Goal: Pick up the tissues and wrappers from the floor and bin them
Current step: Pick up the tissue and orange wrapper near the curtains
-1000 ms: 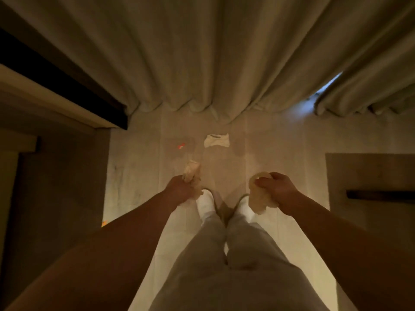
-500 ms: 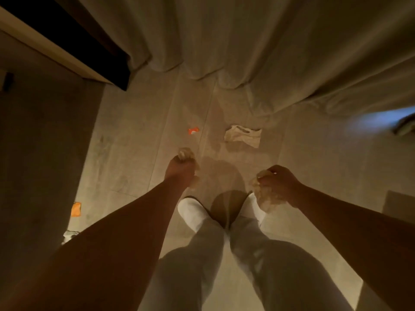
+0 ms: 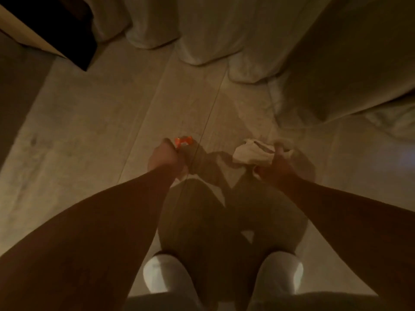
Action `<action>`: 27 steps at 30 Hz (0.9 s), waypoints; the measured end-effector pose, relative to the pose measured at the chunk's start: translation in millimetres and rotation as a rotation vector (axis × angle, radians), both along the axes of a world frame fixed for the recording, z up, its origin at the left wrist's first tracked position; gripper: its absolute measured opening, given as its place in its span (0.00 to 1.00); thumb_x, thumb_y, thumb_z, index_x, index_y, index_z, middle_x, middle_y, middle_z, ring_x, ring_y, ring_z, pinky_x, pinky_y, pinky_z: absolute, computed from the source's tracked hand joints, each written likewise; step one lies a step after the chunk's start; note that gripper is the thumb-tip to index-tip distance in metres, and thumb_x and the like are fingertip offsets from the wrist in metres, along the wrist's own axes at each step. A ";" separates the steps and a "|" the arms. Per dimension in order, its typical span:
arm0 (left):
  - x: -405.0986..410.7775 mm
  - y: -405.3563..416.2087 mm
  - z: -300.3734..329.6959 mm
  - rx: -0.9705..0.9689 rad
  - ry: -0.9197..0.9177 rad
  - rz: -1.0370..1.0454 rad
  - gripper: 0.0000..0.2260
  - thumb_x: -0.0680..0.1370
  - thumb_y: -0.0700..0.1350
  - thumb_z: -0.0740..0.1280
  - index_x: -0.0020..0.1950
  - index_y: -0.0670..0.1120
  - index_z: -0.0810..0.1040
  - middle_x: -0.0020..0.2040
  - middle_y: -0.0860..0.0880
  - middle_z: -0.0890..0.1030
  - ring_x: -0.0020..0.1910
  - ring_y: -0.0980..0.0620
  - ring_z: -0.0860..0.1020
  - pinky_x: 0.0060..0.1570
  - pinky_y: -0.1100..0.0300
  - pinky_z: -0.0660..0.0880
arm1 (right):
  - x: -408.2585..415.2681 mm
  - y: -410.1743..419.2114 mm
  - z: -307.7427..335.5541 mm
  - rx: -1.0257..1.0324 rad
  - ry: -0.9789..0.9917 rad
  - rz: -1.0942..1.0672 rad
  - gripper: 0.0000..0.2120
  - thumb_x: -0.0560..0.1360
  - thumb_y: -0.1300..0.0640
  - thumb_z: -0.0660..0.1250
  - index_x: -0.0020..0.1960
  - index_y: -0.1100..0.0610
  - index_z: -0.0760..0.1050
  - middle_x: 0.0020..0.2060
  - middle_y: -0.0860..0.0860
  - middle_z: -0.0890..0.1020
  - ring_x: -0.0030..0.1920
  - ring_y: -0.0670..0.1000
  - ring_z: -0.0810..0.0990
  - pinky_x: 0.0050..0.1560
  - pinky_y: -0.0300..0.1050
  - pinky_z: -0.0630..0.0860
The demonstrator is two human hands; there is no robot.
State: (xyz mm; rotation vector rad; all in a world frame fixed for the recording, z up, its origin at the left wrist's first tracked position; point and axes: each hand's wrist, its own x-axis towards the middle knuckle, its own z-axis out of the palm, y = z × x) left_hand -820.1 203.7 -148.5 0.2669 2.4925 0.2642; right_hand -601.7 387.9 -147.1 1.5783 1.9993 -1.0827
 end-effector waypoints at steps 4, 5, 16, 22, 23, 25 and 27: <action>-6.2 6.8 -34.7 0.076 -0.048 -0.028 0.24 0.77 0.56 0.67 0.68 0.51 0.64 0.45 0.49 0.76 0.40 0.46 0.77 0.41 0.53 0.76 | 0.9 7.9 -27.9 0.075 -0.080 0.141 0.45 0.61 0.41 0.76 0.72 0.47 0.57 0.61 0.60 0.78 0.60 0.65 0.77 0.57 0.61 0.77; -6.4 7.4 -40.5 0.110 -0.062 -0.022 0.23 0.76 0.57 0.67 0.68 0.54 0.63 0.46 0.50 0.76 0.41 0.46 0.78 0.43 0.51 0.78 | 3.8 6.2 -31.0 0.059 -0.078 0.149 0.42 0.64 0.41 0.74 0.71 0.45 0.57 0.61 0.59 0.78 0.60 0.65 0.78 0.56 0.61 0.78; -5.3 16.8 -57.6 0.047 -0.033 -0.192 0.12 0.82 0.53 0.58 0.63 0.49 0.68 0.47 0.47 0.80 0.45 0.45 0.80 0.46 0.48 0.79 | 15.0 -9.0 -58.4 0.167 -0.125 0.391 0.18 0.82 0.45 0.53 0.64 0.54 0.71 0.54 0.58 0.82 0.51 0.61 0.81 0.43 0.48 0.72; 27.5 -6.5 -22.8 -0.082 -0.218 -0.321 0.16 0.83 0.53 0.56 0.62 0.43 0.71 0.47 0.47 0.77 0.45 0.49 0.76 0.43 0.55 0.71 | -7.0 -22.9 -15.5 -0.037 -0.234 0.384 0.21 0.84 0.52 0.51 0.65 0.65 0.74 0.63 0.63 0.79 0.62 0.62 0.77 0.59 0.51 0.72; 39.5 -14.4 -5.7 -0.080 -0.286 -0.287 0.16 0.83 0.53 0.56 0.61 0.43 0.72 0.48 0.46 0.77 0.45 0.49 0.76 0.42 0.56 0.71 | -6.6 -28.6 3.0 -0.089 -0.219 0.316 0.21 0.84 0.53 0.52 0.65 0.67 0.75 0.62 0.65 0.79 0.61 0.64 0.77 0.58 0.51 0.72; 61.4 -33.6 34.2 -0.076 -0.430 -0.142 0.14 0.82 0.51 0.59 0.60 0.42 0.71 0.49 0.46 0.78 0.46 0.49 0.77 0.42 0.56 0.73 | -2.8 -44.3 48.1 -0.133 -0.168 0.198 0.21 0.83 0.53 0.54 0.62 0.67 0.76 0.58 0.65 0.80 0.53 0.62 0.80 0.48 0.48 0.72; 81.2 -50.2 89.5 -0.066 -0.475 0.006 0.15 0.80 0.53 0.60 0.59 0.43 0.72 0.48 0.47 0.80 0.46 0.47 0.80 0.46 0.51 0.80 | 2.0 -59.8 106.6 -0.141 -0.115 0.127 0.19 0.83 0.52 0.55 0.63 0.64 0.76 0.58 0.62 0.81 0.50 0.58 0.79 0.47 0.45 0.70</action>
